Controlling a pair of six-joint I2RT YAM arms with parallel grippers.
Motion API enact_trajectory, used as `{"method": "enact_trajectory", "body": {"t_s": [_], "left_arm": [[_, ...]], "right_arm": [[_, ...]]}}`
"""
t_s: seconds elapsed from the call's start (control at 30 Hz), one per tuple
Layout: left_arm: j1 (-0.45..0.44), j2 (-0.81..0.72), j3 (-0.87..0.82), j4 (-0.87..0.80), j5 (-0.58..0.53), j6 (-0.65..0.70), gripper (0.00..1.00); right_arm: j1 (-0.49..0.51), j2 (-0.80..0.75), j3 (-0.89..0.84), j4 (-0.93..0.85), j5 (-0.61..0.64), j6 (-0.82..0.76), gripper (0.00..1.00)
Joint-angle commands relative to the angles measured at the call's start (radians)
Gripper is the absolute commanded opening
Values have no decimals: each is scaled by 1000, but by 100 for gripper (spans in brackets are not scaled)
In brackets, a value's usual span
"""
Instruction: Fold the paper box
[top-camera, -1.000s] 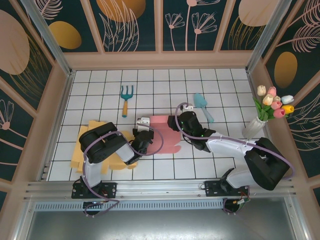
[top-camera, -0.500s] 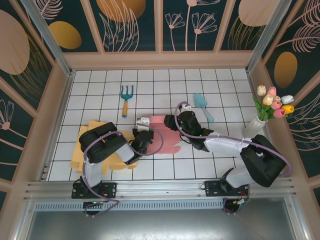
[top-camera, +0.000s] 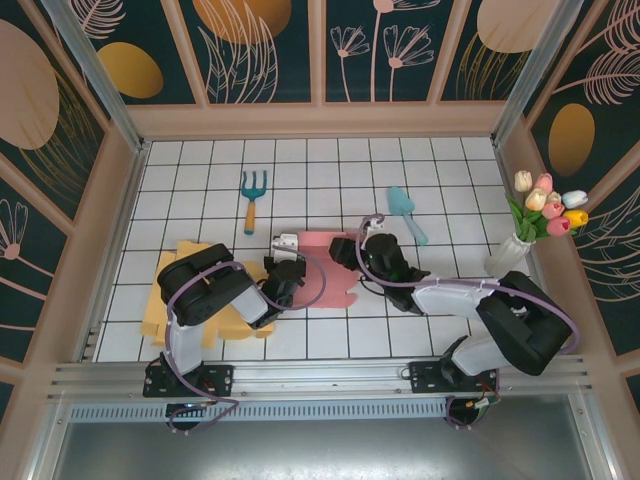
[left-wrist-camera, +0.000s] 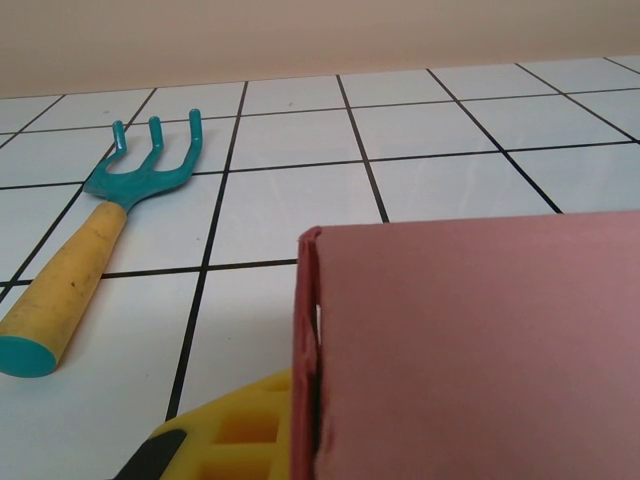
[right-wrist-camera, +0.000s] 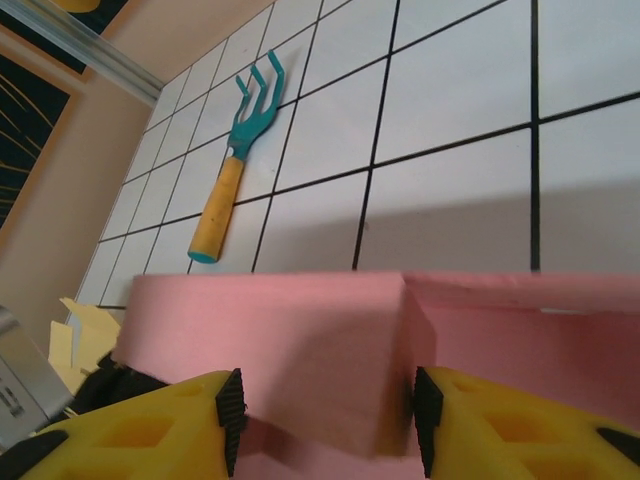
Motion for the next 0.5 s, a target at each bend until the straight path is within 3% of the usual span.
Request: {"method": "enact_trajectory", "body": {"t_s": [0.0,0.47], "left_arm": [[2,31,-13,-50,2,20,6],[1,32,-6,-60,3,22,6]], "right_arm": [[-26,-41,-52,61,6,-8,52],[-137,-6,-131,133,-43,-93,51]]}}
